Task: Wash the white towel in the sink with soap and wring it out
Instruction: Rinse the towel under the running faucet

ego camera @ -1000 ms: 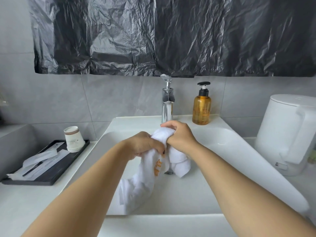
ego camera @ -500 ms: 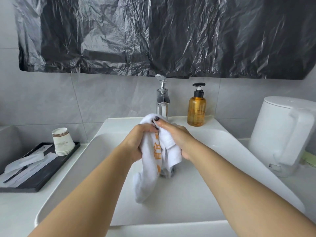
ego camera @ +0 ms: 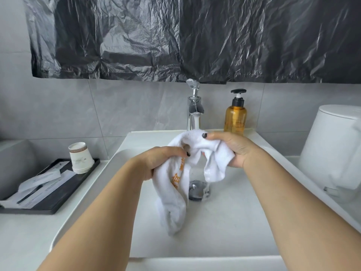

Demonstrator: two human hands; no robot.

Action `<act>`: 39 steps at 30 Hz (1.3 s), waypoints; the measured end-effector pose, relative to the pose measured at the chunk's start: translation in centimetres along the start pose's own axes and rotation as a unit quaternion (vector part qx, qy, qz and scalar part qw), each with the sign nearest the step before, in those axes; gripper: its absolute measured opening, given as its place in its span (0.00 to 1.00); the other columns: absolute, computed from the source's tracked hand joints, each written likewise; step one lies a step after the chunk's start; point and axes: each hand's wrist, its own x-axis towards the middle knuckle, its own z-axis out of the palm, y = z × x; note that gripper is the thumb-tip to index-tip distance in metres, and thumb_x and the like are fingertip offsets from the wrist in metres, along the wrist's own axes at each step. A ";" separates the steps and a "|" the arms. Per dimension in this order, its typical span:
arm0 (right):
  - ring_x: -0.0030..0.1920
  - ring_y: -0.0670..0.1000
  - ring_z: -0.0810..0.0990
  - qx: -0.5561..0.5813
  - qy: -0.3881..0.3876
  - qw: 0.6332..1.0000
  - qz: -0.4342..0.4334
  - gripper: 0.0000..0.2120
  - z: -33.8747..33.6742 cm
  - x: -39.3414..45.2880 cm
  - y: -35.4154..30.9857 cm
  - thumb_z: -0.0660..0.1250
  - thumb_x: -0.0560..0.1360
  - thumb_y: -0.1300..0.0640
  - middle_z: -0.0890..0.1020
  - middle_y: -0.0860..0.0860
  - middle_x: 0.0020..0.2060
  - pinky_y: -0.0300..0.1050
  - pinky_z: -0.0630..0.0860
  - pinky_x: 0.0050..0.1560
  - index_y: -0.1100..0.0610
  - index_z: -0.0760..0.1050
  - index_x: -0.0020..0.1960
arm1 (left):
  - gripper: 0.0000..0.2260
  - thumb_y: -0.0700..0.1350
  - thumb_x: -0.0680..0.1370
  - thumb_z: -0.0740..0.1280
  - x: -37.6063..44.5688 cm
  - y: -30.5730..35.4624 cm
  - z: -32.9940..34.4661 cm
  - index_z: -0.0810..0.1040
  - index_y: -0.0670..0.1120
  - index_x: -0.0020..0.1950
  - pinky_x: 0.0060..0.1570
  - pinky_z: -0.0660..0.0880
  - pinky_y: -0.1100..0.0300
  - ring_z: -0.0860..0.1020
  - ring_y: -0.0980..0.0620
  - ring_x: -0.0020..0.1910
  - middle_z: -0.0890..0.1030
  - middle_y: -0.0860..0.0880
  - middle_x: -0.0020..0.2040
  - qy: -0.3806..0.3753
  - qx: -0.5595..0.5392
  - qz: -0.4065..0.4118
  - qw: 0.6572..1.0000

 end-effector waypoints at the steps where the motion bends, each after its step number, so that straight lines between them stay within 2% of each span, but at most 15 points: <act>1: 0.35 0.53 0.81 0.035 -0.006 0.999 -0.022 0.05 0.0 -0.1 0.0 0.71 0.65 0.60 0.82 0.56 0.34 0.46 0.76 0.46 0.60 0.80 0.40 | 0.31 0.51 0.61 0.77 0.1 -0.1 0.0 0.81 0.40 0.62 0.65 0.73 0.43 0.83 0.40 0.54 0.84 0.38 0.55 -0.008 -0.002 0.006 1.000; 3: 0.32 0.50 0.81 0.090 -0.015 0.994 -0.058 0.09 0.0 -0.3 0.2 0.67 0.72 0.60 0.82 0.54 0.31 0.44 0.76 0.42 0.59 0.82 0.35 | 0.23 0.50 0.67 0.75 -0.1 -0.2 0.0 0.83 0.42 0.59 0.64 0.73 0.45 0.81 0.40 0.54 0.83 0.37 0.56 -0.051 -0.038 0.037 0.997; 5: 0.31 0.49 0.81 0.113 -0.024 0.990 -0.082 0.09 0.3 -0.4 0.4 0.65 0.75 0.59 0.82 0.53 0.30 0.40 0.78 0.37 0.58 0.80 0.37 | 0.17 0.51 0.68 0.74 -0.7 -0.2 0.2 0.85 0.45 0.53 0.56 0.78 0.50 0.82 0.44 0.50 0.83 0.40 0.50 -0.111 -0.094 0.083 0.986; 7: 0.33 0.51 0.83 0.117 -0.030 0.989 -0.087 0.05 1.0 -0.5 0.5 0.67 0.72 0.57 0.83 0.55 0.32 0.41 0.79 0.36 0.59 0.78 0.42 | 0.21 0.56 0.65 0.78 -0.9 -0.2 0.5 0.86 0.46 0.52 0.49 0.80 0.54 0.83 0.47 0.45 0.84 0.43 0.46 -0.158 -0.122 0.110 0.974; 9: 0.37 0.54 0.84 0.098 -0.014 0.992 -0.081 0.09 1.7 0.1 1.0 0.69 0.71 0.55 0.84 0.57 0.36 0.43 0.80 0.40 0.60 0.78 0.46 | 0.28 0.58 0.60 0.81 -0.6 -0.5 1.1 0.85 0.44 0.55 0.52 0.79 0.52 0.83 0.46 0.46 0.84 0.42 0.49 -0.159 -0.130 0.099 0.974; 11: 0.44 0.56 0.85 0.070 0.030 0.993 -0.091 0.14 2.7 0.6 1.6 0.71 0.70 0.52 0.85 0.59 0.42 0.46 0.80 0.43 0.61 0.79 0.50 | 0.28 0.55 0.61 0.80 -0.2 -0.8 2.0 0.85 0.42 0.56 0.58 0.75 0.49 0.81 0.43 0.50 0.83 0.39 0.52 -0.141 -0.134 0.068 0.978; 13: 0.46 0.58 0.84 0.051 0.065 0.991 -0.108 0.19 3.3 1.0 2.2 0.76 0.67 0.49 0.85 0.60 0.48 0.46 0.80 0.39 0.59 0.81 0.53 | 0.20 0.52 0.66 0.73 -0.2 -0.9 2.9 0.85 0.41 0.52 0.56 0.75 0.50 0.80 0.43 0.46 0.82 0.39 0.48 -0.114 -0.138 0.049 0.983; 16: 0.32 0.53 0.82 0.039 0.067 0.988 -0.137 0.11 3.3 1.0 2.5 0.74 0.72 0.55 0.84 0.57 0.43 0.39 0.72 0.24 0.54 0.81 0.53 | 0.11 0.47 0.68 0.69 0.1 -0.8 4.1 0.85 0.41 0.44 0.48 0.76 0.54 0.78 0.45 0.40 0.82 0.42 0.42 -0.121 -0.130 0.042 0.983; 19: 0.38 0.52 0.84 0.031 0.050 0.987 -0.148 0.11 3.2 0.9 2.1 0.73 0.72 0.60 0.85 0.55 0.43 0.41 0.78 0.33 0.53 0.82 0.53 | 0.06 0.43 0.65 0.73 0.0 -0.4 5.4 0.82 0.43 0.40 0.40 0.78 0.58 0.79 0.49 0.33 0.80 0.45 0.35 -0.110 -0.104 0.026 0.988; 22: 0.41 0.50 0.85 0.024 0.031 0.990 -0.137 0.06 3.0 1.0 2.0 0.73 0.72 0.63 0.85 0.53 0.40 0.40 0.80 0.38 0.56 0.82 0.48 | 0.10 0.42 0.65 0.76 0.1 -0.4 6.3 0.81 0.43 0.43 0.36 0.78 0.58 0.79 0.49 0.30 0.80 0.45 0.32 -0.065 -0.039 -0.003 0.997; 26: 0.39 0.48 0.85 0.075 0.039 0.990 -0.114 0.06 3.4 1.4 2.1 0.74 0.70 0.66 0.84 0.51 0.33 0.39 0.80 0.38 0.60 0.79 0.43 | 0.32 0.48 0.52 0.79 0.4 -0.7 7.3 0.79 0.43 0.55 0.57 0.78 0.46 0.84 0.43 0.46 0.84 0.43 0.44 0.000 0.046 -0.046 0.998; 28: 0.39 0.48 0.84 0.047 0.066 0.990 -0.112 0.08 3.6 1.8 2.2 0.76 0.68 0.67 0.83 0.50 0.32 0.40 0.80 0.40 0.59 0.79 0.42 | 0.29 0.48 0.58 0.78 0.5 -0.8 7.6 0.78 0.44 0.57 0.56 0.79 0.51 0.84 0.45 0.47 0.84 0.44 0.47 0.026 0.065 -0.049 0.996; 31: 0.28 0.45 0.78 -0.023 0.115 0.987 -0.113 0.09 3.8 2.0 2.3 0.76 0.67 0.65 0.79 0.46 0.25 0.36 0.74 0.32 0.55 0.78 0.36 | 0.19 0.43 0.66 0.75 0.5 -0.6 8.1 0.79 0.42 0.56 0.41 0.79 0.61 0.82 0.50 0.36 0.82 0.46 0.41 0.052 0.081 -0.038 0.995; 35: 0.32 0.52 0.78 -0.068 0.157 0.979 -0.112 0.09 3.7 2.5 2.7 0.73 0.65 0.65 0.77 0.50 0.29 0.38 0.74 0.34 0.55 0.76 0.34 | 0.14 0.41 0.67 0.74 1.0 -1.0 8.6 0.80 0.43 0.52 0.43 0.77 0.58 0.80 0.49 0.39 0.81 0.47 0.42 0.085 0.097 -0.024 0.991; 39: 0.34 0.55 0.77 -0.076 0.186 0.975 -0.097 0.08 3.8 3.0 2.8 0.71 0.58 0.62 0.75 0.52 0.31 0.43 0.74 0.38 0.56 0.76 0.35 | 0.13 0.46 0.60 0.70 1.3 -1.0 9.0 0.77 0.46 0.43 0.41 0.76 0.58 0.79 0.49 0.39 0.79 0.48 0.40 0.076 0.125 0.000 0.989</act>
